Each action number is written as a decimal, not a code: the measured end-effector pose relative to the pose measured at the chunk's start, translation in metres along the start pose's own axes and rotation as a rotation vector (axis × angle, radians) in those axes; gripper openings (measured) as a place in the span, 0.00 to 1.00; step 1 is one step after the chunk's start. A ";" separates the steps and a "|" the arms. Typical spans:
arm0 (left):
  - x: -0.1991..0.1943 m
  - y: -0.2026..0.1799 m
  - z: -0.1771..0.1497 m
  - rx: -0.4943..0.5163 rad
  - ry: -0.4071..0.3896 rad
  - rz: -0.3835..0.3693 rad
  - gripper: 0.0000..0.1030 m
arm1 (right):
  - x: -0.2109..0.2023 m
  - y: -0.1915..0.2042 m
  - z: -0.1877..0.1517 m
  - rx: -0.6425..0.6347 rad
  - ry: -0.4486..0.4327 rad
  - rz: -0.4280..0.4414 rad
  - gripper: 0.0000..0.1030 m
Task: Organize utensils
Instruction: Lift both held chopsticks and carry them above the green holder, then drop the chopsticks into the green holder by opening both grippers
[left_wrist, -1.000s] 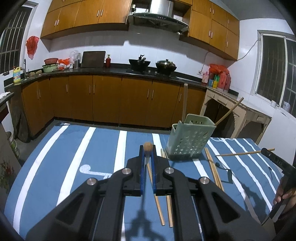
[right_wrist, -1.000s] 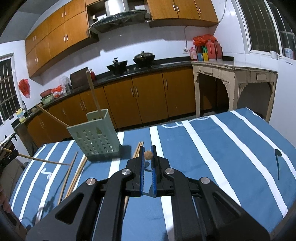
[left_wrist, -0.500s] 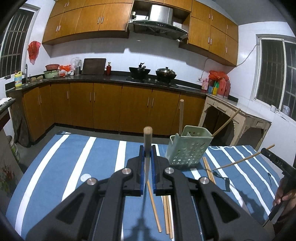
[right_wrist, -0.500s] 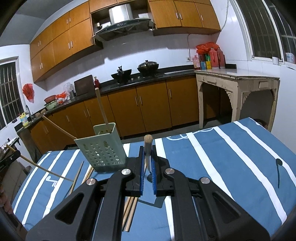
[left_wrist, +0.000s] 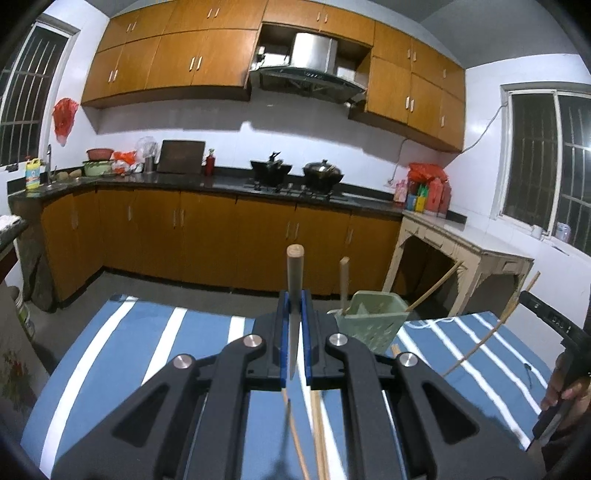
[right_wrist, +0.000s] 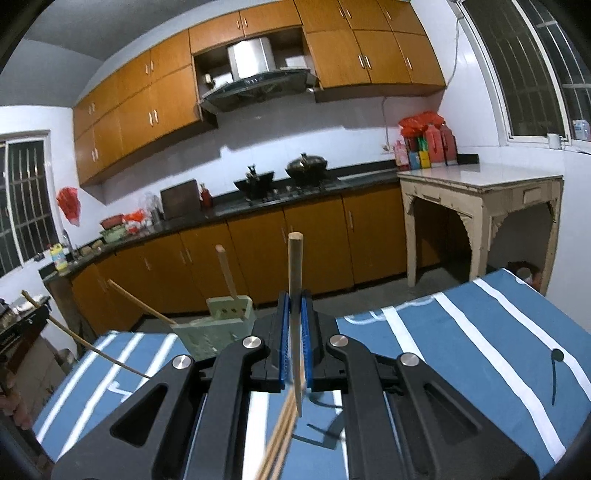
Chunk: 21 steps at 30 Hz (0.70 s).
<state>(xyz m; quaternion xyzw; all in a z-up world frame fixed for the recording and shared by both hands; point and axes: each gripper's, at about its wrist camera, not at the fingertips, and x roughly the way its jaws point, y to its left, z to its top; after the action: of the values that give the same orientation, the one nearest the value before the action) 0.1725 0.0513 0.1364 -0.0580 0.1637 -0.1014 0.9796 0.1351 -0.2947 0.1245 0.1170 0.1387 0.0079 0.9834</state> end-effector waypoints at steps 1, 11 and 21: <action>-0.002 -0.003 0.005 0.004 -0.007 -0.013 0.07 | -0.001 0.002 0.003 0.001 -0.008 0.011 0.07; -0.002 -0.037 0.042 0.001 -0.057 -0.109 0.07 | -0.006 0.033 0.040 -0.007 -0.106 0.136 0.07; 0.027 -0.064 0.072 -0.017 -0.153 -0.098 0.07 | 0.014 0.049 0.052 -0.028 -0.202 0.150 0.07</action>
<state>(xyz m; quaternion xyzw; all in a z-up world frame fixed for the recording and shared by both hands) 0.2102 -0.0111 0.2051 -0.0820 0.0861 -0.1431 0.9825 0.1640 -0.2578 0.1810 0.1133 0.0294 0.0718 0.9905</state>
